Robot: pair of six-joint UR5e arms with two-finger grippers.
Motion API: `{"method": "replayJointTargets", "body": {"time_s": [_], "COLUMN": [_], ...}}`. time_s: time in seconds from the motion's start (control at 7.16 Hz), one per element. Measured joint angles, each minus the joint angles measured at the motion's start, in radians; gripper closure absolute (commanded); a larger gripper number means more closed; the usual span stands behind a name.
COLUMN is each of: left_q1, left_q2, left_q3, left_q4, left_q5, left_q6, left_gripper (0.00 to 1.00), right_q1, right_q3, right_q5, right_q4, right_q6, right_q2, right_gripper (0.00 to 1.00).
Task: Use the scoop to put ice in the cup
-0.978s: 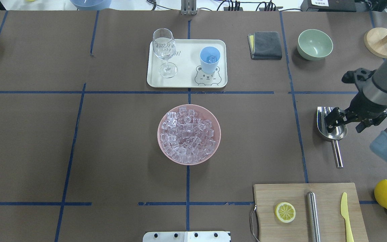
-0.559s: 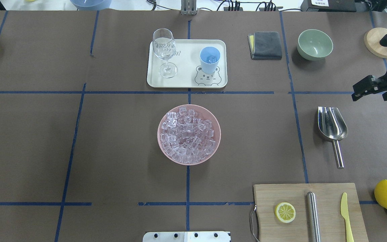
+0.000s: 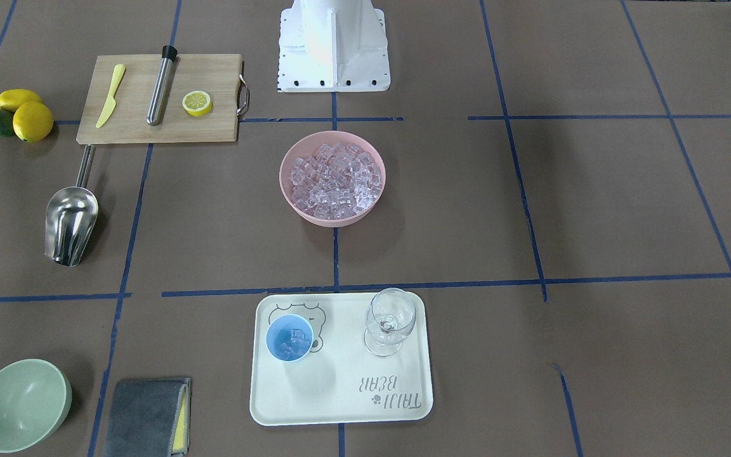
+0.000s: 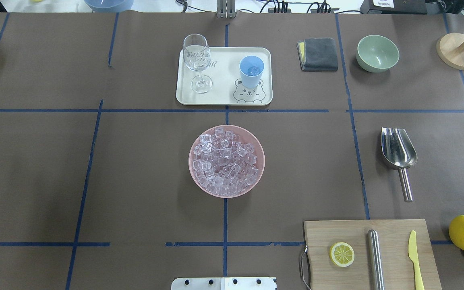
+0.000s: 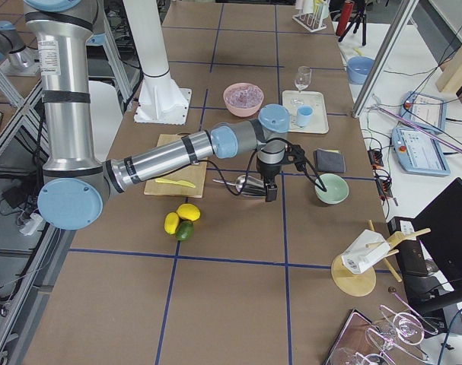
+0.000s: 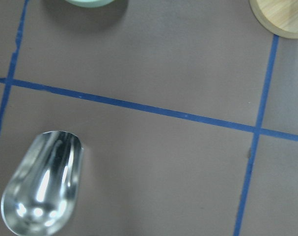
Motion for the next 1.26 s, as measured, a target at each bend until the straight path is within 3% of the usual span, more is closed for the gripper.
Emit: {"method": "replayJointTargets", "body": {"time_s": [0.42, 0.7, 1.26], "left_q1": [-0.019, -0.023, -0.031], "left_q2": [0.021, 0.033, 0.055], "left_q3": [-0.038, -0.092, -0.044], "left_q4": [0.115, 0.214, 0.26], "left_q5": [0.002, 0.002, 0.001], "left_q6": [0.022, 0.027, -0.003], "left_gripper": [0.0, 0.0, 0.0], "right_q1": [0.112, 0.132, 0.167], "right_q3": [-0.125, -0.16, -0.198], "right_q5": [0.06, 0.064, 0.065], "right_q4": [0.004, 0.005, 0.004], "right_q6": [-0.246, -0.278, -0.241], "right_q2": [-0.02, -0.005, 0.003], "right_gripper": [0.0, 0.0, 0.0]}}
